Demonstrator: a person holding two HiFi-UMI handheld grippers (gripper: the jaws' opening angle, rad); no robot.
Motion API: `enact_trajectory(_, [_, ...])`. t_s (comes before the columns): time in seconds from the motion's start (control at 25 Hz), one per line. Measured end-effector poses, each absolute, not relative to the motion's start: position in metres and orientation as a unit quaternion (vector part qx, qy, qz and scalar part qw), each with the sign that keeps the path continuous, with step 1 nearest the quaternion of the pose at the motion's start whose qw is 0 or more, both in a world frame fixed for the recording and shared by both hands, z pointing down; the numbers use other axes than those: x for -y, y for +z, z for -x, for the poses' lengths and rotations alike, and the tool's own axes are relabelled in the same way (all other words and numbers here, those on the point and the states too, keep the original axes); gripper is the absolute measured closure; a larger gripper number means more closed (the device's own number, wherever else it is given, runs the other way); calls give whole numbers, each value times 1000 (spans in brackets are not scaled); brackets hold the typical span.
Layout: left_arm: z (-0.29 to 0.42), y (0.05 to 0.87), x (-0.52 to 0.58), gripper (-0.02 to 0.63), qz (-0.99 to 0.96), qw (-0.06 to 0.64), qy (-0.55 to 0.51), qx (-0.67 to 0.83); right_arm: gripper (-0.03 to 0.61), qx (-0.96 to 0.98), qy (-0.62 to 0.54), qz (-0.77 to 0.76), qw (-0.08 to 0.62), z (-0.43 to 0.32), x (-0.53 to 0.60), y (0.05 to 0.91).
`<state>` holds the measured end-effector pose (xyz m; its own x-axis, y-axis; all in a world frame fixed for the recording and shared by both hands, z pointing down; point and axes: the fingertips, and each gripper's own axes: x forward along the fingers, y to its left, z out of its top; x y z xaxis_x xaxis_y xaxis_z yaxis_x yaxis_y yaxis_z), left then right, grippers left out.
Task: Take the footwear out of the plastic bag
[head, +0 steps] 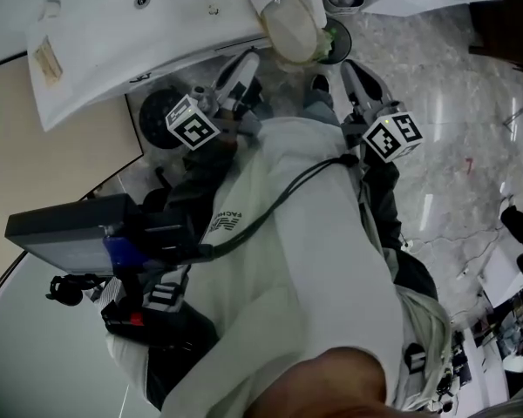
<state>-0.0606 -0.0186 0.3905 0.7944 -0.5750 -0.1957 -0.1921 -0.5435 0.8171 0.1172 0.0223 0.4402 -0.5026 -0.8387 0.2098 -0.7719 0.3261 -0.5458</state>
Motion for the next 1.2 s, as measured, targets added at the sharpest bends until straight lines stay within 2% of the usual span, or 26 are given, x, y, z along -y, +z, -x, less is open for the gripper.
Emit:
enact_trajectory(0.24, [68,392,28,624,-845,427,-228,228,567,-826,-336,446,82,-129,30,455])
enact_trajectory(0.28, [71,394,30,624,-843,427,-230,231,486,-825,-354,431,86,-125,40,460])
enact_trajectory(0.32, [75,397,33,624,-842,428,-231,234,445,-824,-376,417,84,-120,49,468])
enact_trajectory(0.48, [88,403,43,624,-836,427,-238,248,382,-809,-463,360,46,-90,58,511])
enact_trajectory(0.72, [100,410,50,624,-827,422,-248,277,377,-787,-556,257,73,-57,48,535])
enact_trajectory(0.84, [103,413,54,624,-821,422,-256,285,381,-789,-573,216,56,-40,46,541])
enact_trajectory(0.92, [101,414,54,620,-818,432,-267,270,449,-787,-579,205,54,-38,44,539])
enact_trajectory(0.96, [100,417,55,599,-817,438,-267,262,457,-789,-577,205,57,-40,44,535])
enact_trajectory(1.08, [94,425,58,378,-810,465,-270,236,476,-808,-551,195,73,-45,40,512])
enact_trajectory(1.2, [84,428,59,281,-793,492,-293,209,488,-833,-517,169,99,-51,32,476])
